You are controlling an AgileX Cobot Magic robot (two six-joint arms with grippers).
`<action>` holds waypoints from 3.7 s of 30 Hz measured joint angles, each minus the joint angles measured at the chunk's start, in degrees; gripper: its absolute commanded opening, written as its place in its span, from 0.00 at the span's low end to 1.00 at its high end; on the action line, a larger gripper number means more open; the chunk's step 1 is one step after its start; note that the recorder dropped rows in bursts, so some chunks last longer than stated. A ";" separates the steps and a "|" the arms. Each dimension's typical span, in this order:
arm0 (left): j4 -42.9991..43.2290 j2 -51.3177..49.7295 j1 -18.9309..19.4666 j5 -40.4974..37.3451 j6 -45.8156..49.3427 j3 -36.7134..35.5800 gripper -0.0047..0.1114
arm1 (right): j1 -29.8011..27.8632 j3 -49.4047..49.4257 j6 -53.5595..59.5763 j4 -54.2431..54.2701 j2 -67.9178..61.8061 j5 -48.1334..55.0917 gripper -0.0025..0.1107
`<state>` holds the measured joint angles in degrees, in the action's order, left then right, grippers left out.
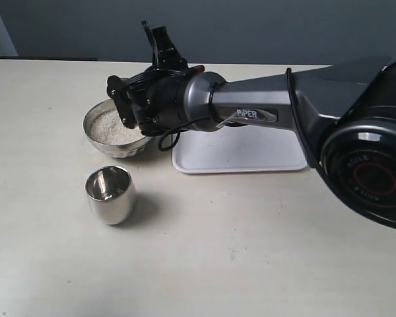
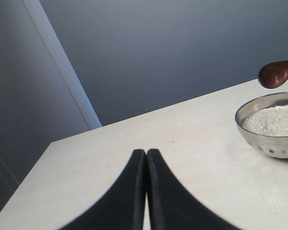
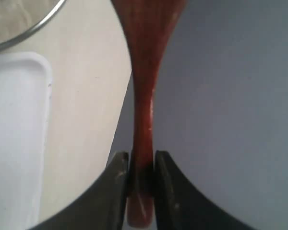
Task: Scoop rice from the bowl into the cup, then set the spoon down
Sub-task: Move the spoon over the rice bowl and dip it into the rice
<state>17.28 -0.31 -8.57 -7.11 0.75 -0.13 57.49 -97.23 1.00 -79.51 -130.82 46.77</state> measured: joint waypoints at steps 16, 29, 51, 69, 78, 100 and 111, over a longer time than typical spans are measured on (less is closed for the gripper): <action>0.00 0.00 0.00 0.00 0.00 0.00 0.04 | 0.64 0.00 20.46 4.58 0.00 2.12 0.02; 0.00 0.00 0.00 0.00 0.00 0.00 0.04 | -0.69 0.00 21.48 -2.14 -0.85 -1.77 0.02; 0.00 0.00 0.00 0.00 0.00 0.00 0.04 | -2.58 -8.93 22.18 -3.36 -5.76 -3.23 0.02; 0.00 0.00 0.00 0.00 0.00 0.00 0.04 | -1.49 -8.93 32.16 5.47 -7.88 -3.05 0.02; 0.00 0.00 0.00 0.00 0.00 0.00 0.04 | -1.25 -8.93 32.16 4.24 -8.74 -1.60 0.02; 0.00 0.00 0.00 0.00 0.00 0.00 0.04 | -0.66 -8.93 34.50 15.12 -6.50 -1.47 0.02; 0.00 0.00 0.00 0.00 0.00 0.00 0.04 | -0.66 -8.93 34.50 20.73 -6.50 -1.66 0.02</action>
<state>17.28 -0.31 -8.57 -7.11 0.75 -0.13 56.83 -106.16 35.49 -58.77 -137.32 45.11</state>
